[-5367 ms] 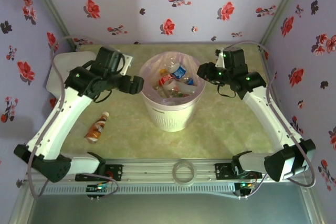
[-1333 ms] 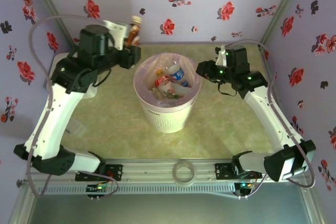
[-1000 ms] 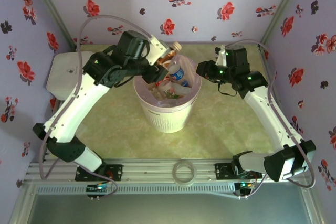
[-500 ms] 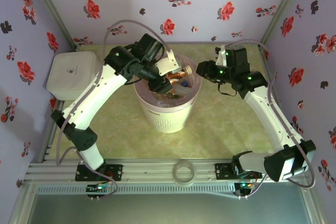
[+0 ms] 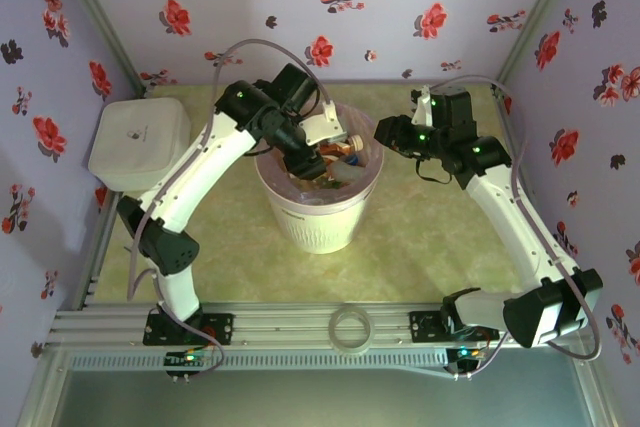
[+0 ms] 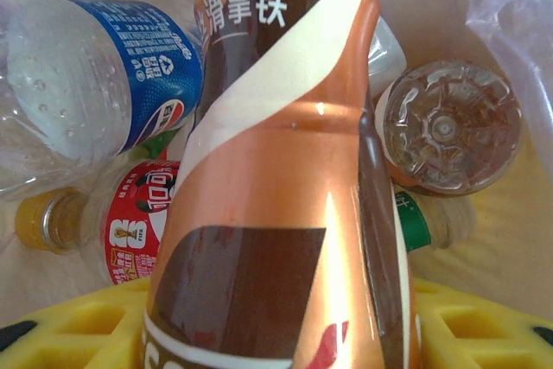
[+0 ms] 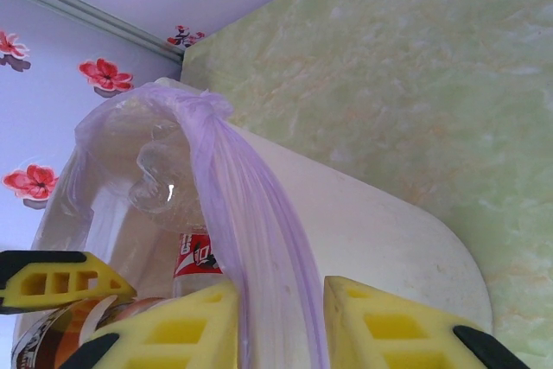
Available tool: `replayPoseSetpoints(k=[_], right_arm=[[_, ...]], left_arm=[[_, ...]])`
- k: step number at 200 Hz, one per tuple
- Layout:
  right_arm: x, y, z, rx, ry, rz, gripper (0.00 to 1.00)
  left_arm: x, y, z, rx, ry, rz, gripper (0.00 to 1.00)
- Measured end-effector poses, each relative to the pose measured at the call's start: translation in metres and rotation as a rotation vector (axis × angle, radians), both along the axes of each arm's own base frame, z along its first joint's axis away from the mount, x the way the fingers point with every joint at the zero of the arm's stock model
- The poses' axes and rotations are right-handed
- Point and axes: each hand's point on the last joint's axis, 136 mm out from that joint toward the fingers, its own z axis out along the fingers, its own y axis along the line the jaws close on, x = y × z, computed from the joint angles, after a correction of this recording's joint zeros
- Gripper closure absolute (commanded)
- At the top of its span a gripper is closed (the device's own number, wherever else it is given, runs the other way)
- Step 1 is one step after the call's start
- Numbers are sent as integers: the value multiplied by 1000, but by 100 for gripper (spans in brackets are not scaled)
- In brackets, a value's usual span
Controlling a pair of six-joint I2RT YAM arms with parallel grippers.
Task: Put the plastic bottles in the bin
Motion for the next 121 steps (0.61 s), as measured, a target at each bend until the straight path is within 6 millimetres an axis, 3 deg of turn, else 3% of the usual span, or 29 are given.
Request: replayPoseSetpoints(k=[7,16,25,32,45,76,121], right_arm=[[0,0,0,0,0,0,70],[0,0,0,0,0,0,70],[0,0,0,0,0,0,70],[0,0,0,0,0,0,70],[0,0,0,0,0,0,70],[0,0,0,0,1,0,70],[0,0,0,0,1,0,70]], left_arm=[[0,0,-2,5,2,-4,99],[0,0,-4,11,6,-8,88],[0,0,-7,17,12,-11,70],[1,-1,-8,20,15,-11,51],[2,-2,-10,24,18,-13,36],[4,-5,-11,22,15,-26,16],[6,-7,1,-3,-12,-29,0]])
